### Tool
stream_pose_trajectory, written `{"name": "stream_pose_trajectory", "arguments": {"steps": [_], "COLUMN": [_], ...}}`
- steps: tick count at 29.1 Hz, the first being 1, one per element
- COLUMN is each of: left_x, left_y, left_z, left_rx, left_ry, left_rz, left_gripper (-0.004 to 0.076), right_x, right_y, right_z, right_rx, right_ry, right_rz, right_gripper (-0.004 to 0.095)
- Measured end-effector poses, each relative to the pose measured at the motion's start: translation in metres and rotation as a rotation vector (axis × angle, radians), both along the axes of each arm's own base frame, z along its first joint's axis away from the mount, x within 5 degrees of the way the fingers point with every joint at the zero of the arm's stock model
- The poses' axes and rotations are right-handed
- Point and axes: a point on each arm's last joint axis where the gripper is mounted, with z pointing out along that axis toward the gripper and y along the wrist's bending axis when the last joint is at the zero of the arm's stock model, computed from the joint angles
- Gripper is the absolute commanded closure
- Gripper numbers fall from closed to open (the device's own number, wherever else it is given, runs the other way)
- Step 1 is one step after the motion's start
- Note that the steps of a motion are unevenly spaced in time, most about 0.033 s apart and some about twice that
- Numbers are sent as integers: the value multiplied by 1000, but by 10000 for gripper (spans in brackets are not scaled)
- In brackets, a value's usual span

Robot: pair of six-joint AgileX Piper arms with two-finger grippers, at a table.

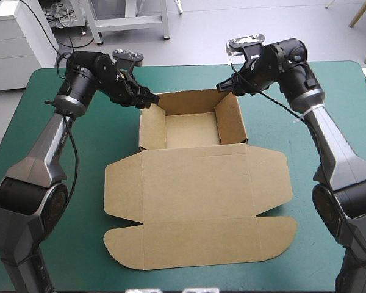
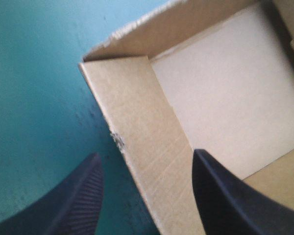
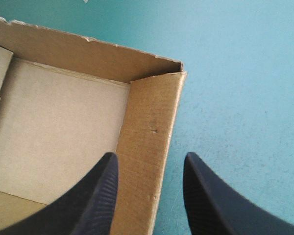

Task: Fold the box

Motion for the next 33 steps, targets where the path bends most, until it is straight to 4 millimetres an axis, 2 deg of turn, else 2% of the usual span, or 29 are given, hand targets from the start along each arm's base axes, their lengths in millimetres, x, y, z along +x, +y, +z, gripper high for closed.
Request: {"name": "stream_pose_trajectory", "arguments": {"steps": [4,5,8,14,17,19,22,26,33], "left_x": [-19,-34,-57,-110,-139,-159,-184,-212,-256], "left_y": [6,11,19,35,44,51,60,71,87], "left_z": [44,66,95,146,164,169,162,130,41], "left_rx": [-34,-47,-66,-109,-118,-112,-85,-19,42], "left_ry": [-113,-164,-239,-386,-445,-465,-454,-379,-297], "left_rz": [-1,0,1,2,-8,-19,-26,-39,-46], "left_gripper": [330,330,330,344,351,355,356,379,583], "right_x": [-17,-24,-32,-32,-30,-27,-18,1,28], "right_y": [-6,-8,-11,-11,-10,-9,-6,0,9], "right_z": [25,34,44,44,39,31,9,-29,-84], "right_rx": [19,26,32,32,28,19,-1,-33,-72], "right_ry": [-56,-76,-96,-96,-84,-57,3,99,213], "right_rz": [0,0,0,0,0,0,0,0,0], "right_gripper": [506,506,506,504,504,504,504,505,506]}}
